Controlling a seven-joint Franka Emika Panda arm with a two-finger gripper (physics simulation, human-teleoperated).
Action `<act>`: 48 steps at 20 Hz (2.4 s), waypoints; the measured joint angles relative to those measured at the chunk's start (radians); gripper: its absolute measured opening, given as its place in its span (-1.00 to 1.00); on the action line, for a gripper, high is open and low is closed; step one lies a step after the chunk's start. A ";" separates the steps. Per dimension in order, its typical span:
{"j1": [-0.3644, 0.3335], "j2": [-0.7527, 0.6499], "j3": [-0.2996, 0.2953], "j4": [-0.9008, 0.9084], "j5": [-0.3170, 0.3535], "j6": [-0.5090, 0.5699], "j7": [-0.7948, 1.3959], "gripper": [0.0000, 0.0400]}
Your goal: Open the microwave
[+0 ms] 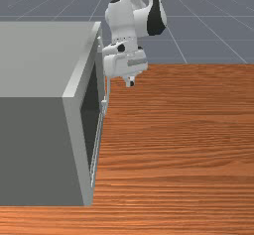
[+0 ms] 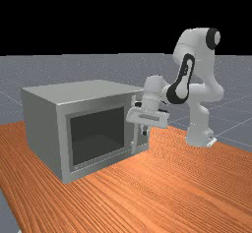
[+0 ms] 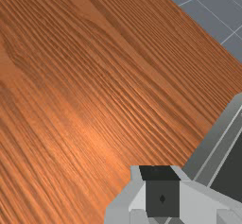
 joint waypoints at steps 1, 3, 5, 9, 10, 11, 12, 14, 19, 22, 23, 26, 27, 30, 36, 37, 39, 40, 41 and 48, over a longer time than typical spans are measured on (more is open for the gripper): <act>0.015 0.002 -0.016 0.003 0.025 -0.013 -0.048 -1.00; 0.040 0.004 -0.047 0.007 0.054 -0.038 -0.126 -1.00; 0.059 0.002 -0.073 0.011 0.064 -0.066 -0.184 -1.00; 0.106 0.005 -0.138 0.024 0.072 -0.128 -0.281 -1.00; 0.119 0.010 -0.154 0.030 0.076 -0.145 -0.306 -1.00; 0.132 0.014 -0.171 0.036 0.079 -0.163 -0.328 -1.00; 0.144 0.017 -0.187 0.042 0.080 -0.181 -0.349 -1.00; 0.165 0.023 -0.218 0.053 0.073 -0.217 -0.380 -1.00; 0.223 0.035 -0.297 0.086 0.039 -0.299 -0.440 -1.00; 0.256 0.043 -0.341 0.105 0.016 -0.346 -0.465 -1.00; 0.269 0.047 -0.356 0.112 0.012 -0.361 -0.473 -1.00; 0.307 0.074 -0.399 0.131 0.022 -0.400 -0.506 -1.00; 0.318 0.082 -0.411 0.136 0.026 -0.413 -0.516 -1.00; 0.349 0.109 -0.446 0.153 0.040 -0.450 -0.544 -1.00; 0.394 0.165 -0.500 0.186 0.062 -0.520 -0.587 -1.00; 0.401 0.172 -0.509 0.191 0.063 -0.532 -0.591 -1.00; 0.409 0.189 -0.521 0.201 0.070 -0.555 -0.600 -1.00; 0.412 0.198 -0.525 0.206 0.075 -0.566 -0.604 -1.00; 0.416 0.205 -0.531 0.211 0.078 -0.577 -0.606 -1.00; 0.427 0.260 -0.554 0.241 0.098 -0.642 -0.630 -1.00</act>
